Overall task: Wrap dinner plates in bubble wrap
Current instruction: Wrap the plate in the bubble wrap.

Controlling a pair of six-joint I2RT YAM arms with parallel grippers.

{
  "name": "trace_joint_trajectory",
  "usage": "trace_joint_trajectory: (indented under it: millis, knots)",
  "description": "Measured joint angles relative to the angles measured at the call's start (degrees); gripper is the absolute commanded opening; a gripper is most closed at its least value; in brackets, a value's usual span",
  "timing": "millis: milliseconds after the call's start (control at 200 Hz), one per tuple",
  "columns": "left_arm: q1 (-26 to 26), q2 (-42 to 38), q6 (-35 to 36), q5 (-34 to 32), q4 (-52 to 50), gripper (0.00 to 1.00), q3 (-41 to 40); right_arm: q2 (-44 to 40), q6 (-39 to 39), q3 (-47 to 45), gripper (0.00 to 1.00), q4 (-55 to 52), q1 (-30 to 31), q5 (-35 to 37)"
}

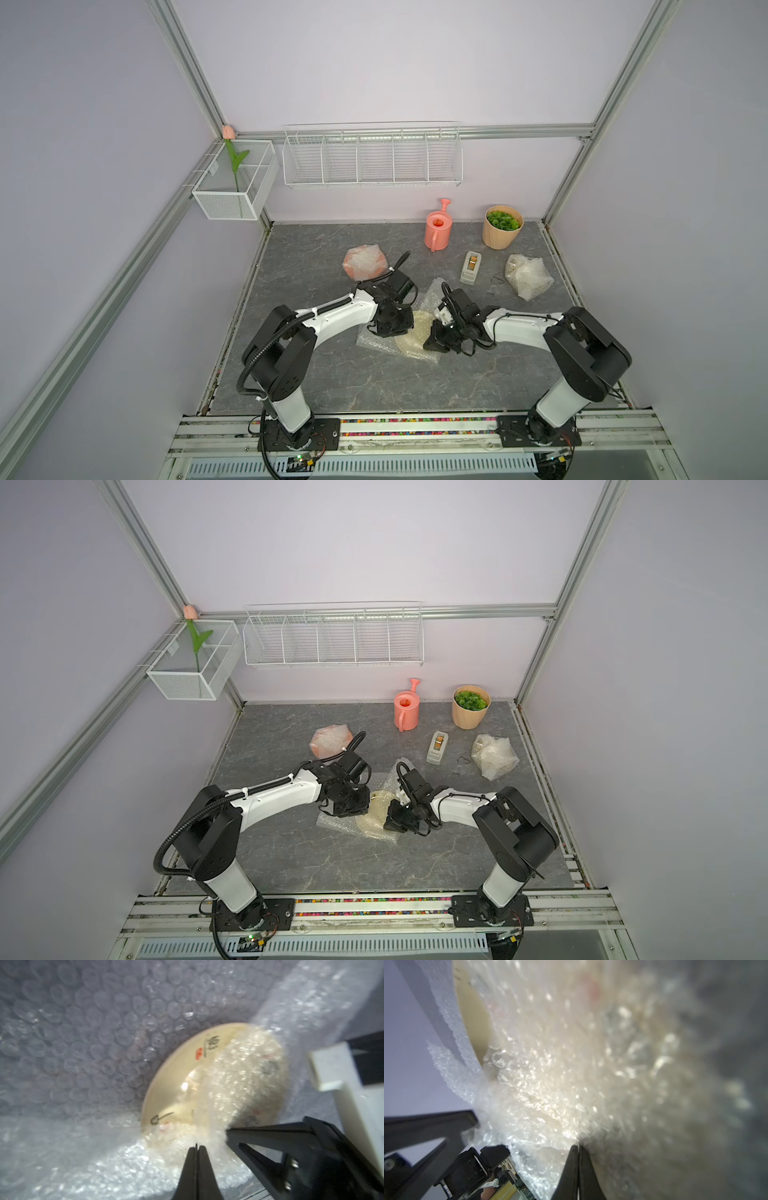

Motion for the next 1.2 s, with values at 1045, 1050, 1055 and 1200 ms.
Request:
trace_joint_trajectory:
  millis: [1045,1050,1055,1200]
  knots:
    - [-5.0,8.2,0.5,0.2,0.3,0.0,0.4,5.4,-16.3,11.8,0.64,-5.0,-26.6,-7.4]
    - [-5.0,8.2,0.5,0.2,0.3,0.0,0.4,5.7,-16.3,12.0,0.64,-4.9,-26.7,-7.5]
    - [-5.0,8.2,0.5,0.2,0.3,0.0,0.3,5.9,-16.2,12.1,0.64,-4.8,-26.7,-7.5]
    - [-5.0,8.0,0.5,0.4,0.7,0.0,0.1,12.3,-15.7,15.3,0.45,-1.6,-28.2,-9.7]
